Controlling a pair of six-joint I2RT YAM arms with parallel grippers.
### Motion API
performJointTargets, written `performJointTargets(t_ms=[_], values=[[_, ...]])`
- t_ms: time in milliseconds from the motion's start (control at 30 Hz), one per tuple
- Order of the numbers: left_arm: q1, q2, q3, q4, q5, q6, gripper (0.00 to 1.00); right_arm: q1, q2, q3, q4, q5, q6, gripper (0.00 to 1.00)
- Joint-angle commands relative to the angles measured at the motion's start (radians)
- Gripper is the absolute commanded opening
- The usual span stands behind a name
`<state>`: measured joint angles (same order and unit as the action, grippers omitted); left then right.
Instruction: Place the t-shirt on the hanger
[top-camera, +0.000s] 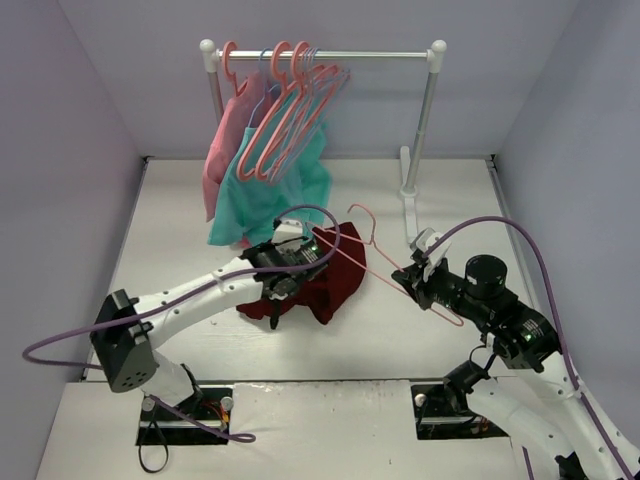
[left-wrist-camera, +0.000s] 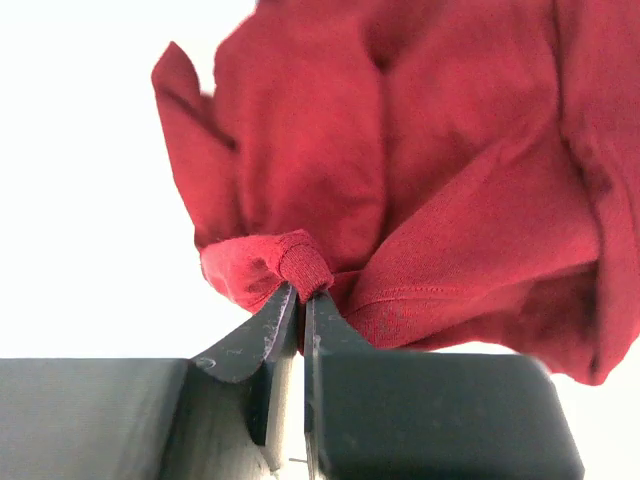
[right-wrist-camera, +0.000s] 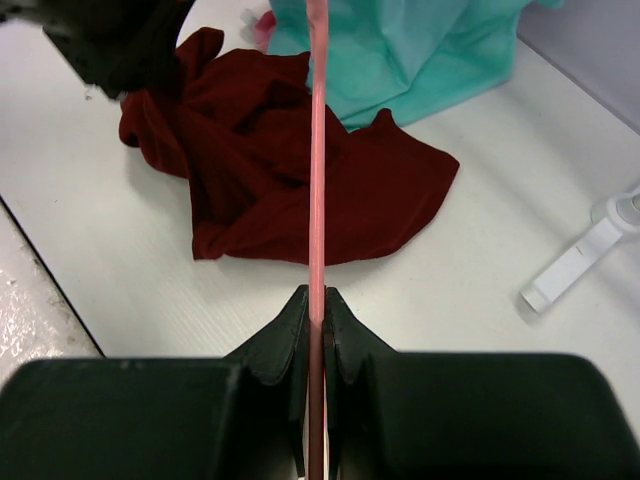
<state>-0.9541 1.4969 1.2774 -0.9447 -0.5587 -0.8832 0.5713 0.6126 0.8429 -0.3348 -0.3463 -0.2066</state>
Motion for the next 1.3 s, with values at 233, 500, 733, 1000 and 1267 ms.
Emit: performJointTargets(t_ms=[233, 500, 733, 1000, 1267], values=[[-0.015, 0.107, -0.044, 0.092, 0.068, 0.021, 0.02, 0.009, 0.019, 0.020, 0.029, 0.058, 0.020, 0.00], [-0.012, 0.083, -0.061, 0.127, 0.092, 0.067, 0.55, 0.009, 0.024, 0.010, 0.013, 0.099, 0.027, 0.00], [-0.012, 0.087, -0.089, 0.135, 0.150, 0.119, 0.54, 0.009, 0.030, 0.007, 0.013, 0.106, 0.024, 0.00], [0.009, -0.048, -0.105, 0.132, 0.231, 0.283, 0.50, 0.009, 0.023, -0.001, 0.013, 0.117, 0.024, 0.00], [0.041, -0.047, -0.065, 0.127, 0.288, 0.397, 0.50, 0.007, 0.041, 0.004, 0.013, 0.123, 0.019, 0.00]])
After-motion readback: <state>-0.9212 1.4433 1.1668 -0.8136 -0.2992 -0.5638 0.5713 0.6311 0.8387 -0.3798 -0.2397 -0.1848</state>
